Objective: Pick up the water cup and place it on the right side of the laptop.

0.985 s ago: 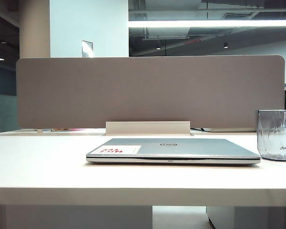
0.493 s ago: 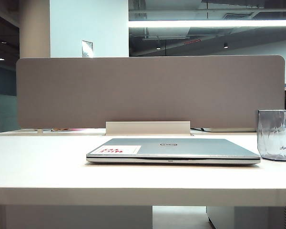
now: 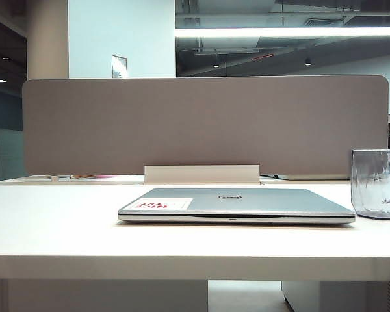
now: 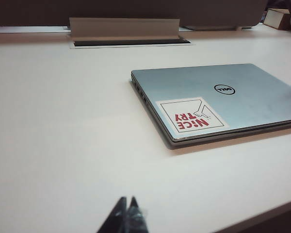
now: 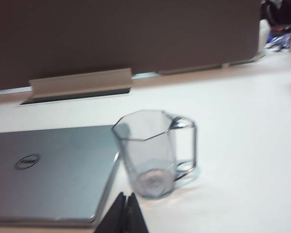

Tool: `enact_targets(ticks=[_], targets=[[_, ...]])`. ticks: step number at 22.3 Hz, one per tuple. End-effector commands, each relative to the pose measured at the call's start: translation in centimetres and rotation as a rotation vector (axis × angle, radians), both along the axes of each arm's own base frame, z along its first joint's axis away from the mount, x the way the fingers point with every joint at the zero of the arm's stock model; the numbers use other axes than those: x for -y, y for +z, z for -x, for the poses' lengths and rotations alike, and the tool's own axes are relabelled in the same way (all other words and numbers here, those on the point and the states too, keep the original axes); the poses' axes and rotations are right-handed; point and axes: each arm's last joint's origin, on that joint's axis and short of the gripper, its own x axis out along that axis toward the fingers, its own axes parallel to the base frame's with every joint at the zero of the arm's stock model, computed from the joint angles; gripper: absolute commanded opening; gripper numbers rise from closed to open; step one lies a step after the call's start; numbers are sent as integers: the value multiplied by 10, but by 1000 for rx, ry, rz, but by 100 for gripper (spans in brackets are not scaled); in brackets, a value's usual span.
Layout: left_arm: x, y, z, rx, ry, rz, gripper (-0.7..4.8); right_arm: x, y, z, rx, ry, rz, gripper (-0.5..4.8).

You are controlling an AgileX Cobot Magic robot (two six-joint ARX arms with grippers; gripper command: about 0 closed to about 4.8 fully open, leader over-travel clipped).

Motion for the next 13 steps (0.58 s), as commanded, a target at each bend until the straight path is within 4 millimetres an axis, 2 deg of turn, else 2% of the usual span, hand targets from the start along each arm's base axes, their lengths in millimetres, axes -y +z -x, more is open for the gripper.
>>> enact_targets(ticks=[1, 13], targets=[[0, 0, 0, -8, -5, -1, -4, -2, -3, 0, -15, 55, -16, -9], [0, 0, 0, -7, -6, -5, -4, -5, -2, 0, -10, 93, -62, -9]])
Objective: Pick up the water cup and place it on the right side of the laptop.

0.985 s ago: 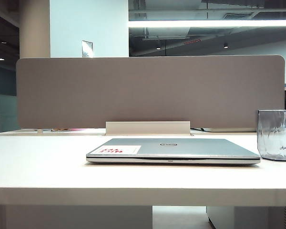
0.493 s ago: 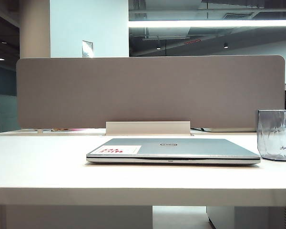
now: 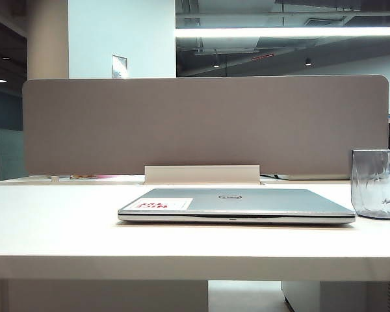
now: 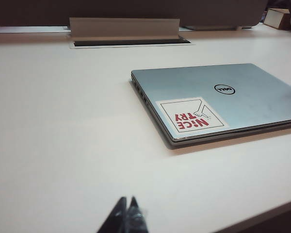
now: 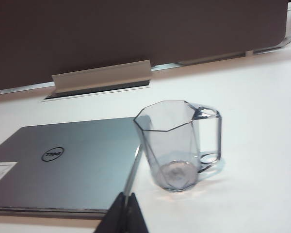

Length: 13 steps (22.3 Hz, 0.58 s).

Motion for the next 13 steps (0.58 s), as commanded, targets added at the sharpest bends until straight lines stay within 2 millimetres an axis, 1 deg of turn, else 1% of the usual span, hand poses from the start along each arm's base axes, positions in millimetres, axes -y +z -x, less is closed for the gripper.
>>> enact_targets(ticks=[1, 6, 11, 13], targets=[[0, 0, 0, -7, -6, -5, -4, -3, 0, 0, 10, 30, -11, -9], [0, 0, 0, -7, -6, -4, -4, -6, 0, 0, 13, 61, 11, -9], [0, 0, 0, -7, -6, -4, -4, -4, 0, -1, 18, -32, 13, -9], [0, 0, 0, -7, -6, -4, -4, -4, 1, -1, 24, -46, 42, -9]])
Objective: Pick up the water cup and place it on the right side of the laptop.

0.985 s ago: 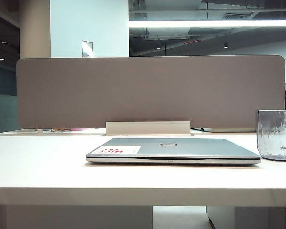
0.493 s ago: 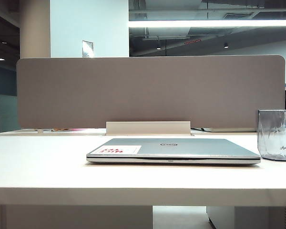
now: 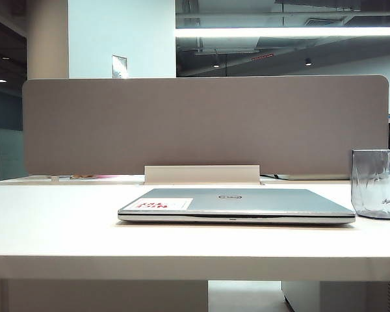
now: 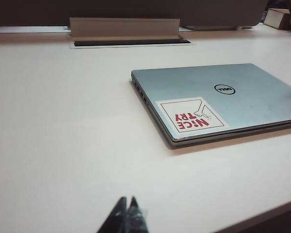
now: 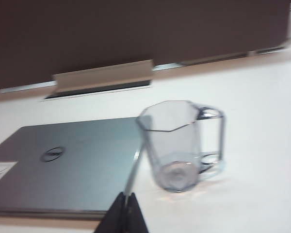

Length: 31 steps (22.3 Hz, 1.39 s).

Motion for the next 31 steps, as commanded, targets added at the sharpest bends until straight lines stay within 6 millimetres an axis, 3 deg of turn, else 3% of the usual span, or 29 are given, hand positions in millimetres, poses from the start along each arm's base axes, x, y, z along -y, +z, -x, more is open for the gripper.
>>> enact_targets(ticks=[1, 7, 16, 23, 31], targets=[[0, 0, 0, -7, -6, -4, -4, 1, 1, 0, 28, -40, 58, -9], [0, 0, 0, -7, -5, -4, -4, 1, 2, 0, 47, -40, 155, -9], [-1, -1, 0, -2, 48, -36, -4, 0, -4, 0, -11, -2, 156, -8], [-7, -1, -2, 10, 256, -105, -4, 0, -8, 0, -50, 1, 154, -8], [-8, 12, -3, 139, 280, -78, -4, 0, -8, 0, -53, -2, 154, -8]])
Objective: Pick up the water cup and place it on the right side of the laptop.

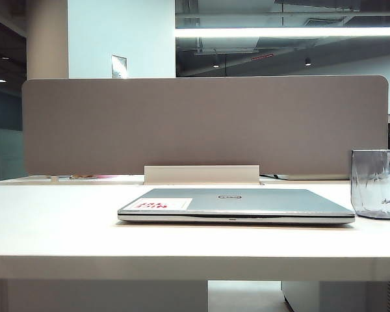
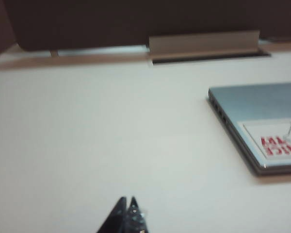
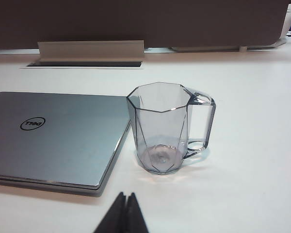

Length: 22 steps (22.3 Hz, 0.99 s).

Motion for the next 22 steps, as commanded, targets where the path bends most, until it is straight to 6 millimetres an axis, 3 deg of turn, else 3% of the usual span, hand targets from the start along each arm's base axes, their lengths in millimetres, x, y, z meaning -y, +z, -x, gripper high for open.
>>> enact_targets(ticks=[1, 22], targets=[[0, 5, 0, 43, 0, 4, -4, 0, -1, 0, 3, -2, 3, -8], [0, 9, 0, 78, 0, 58, -3, 0, -1, 0, 3, -2, 3, -8]])
